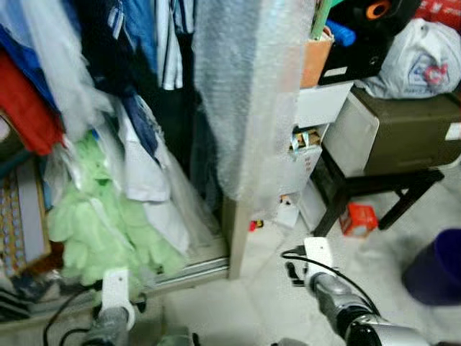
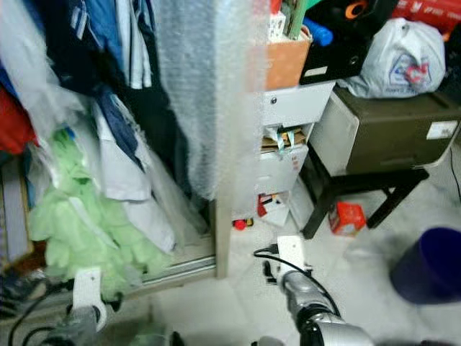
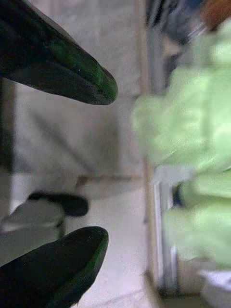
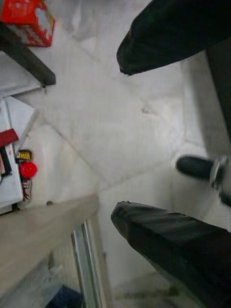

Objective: Clean up the room

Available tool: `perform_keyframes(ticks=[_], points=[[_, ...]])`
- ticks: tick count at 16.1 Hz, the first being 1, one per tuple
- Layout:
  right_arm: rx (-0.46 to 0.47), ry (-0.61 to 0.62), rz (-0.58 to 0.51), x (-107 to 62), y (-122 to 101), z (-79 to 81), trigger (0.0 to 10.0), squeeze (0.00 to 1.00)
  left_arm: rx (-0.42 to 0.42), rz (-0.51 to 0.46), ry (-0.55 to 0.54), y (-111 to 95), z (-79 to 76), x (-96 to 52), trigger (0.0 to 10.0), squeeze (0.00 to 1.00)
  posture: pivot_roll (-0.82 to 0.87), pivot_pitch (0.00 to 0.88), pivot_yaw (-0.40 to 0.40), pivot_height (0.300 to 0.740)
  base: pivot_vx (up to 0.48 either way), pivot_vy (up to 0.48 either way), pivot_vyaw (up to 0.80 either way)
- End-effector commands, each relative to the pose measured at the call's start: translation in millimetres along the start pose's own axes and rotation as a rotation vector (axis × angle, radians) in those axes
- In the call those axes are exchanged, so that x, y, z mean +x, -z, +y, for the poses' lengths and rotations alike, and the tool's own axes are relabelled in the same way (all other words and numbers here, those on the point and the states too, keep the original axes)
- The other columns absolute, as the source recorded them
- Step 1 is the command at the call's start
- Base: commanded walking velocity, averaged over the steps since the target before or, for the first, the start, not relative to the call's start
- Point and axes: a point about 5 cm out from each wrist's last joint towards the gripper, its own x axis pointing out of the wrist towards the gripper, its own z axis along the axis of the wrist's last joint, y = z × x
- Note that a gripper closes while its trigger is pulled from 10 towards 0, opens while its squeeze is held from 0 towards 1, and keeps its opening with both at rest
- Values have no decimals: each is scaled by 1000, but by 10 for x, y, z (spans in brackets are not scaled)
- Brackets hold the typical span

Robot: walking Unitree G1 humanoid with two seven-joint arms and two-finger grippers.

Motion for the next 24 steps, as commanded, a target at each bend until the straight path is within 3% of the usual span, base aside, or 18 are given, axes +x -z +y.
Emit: perform_keyframes(ticks=[1,6,9,16,20,24], points=[[-12,23,-6,-6,-5,-107,10000,0,26,-22,8,-73,-16,10,10000,0,-26,0,14,740,0,0,0],[-24,19,-9,-8,-2,-119,10000,0,22,-45,-8,-206,257,23,10000,0,-27,0,14,740,0,0,-84],[-29,19,-11,-10,-1,-129,10000,0,15,-28,-15,-137,300,12,10000,0,-26,0,12,740,0,0,-733],[-43,16,-15,-13,9,-139,10000,0,22,9,4,114,109,-25,10000,0,-29,0,13,740,0,334,0],[-46,14,-19,-13,6,-135,10000,0,39,8,23,106,-60,-24,10000,0,-32,0,17,740,0,410,0],[-51,11,-22,-13,1,-129,10000,0,40,-7,15,21,-33,-7,10000,0,-32,0,18,740,0,473,0]])
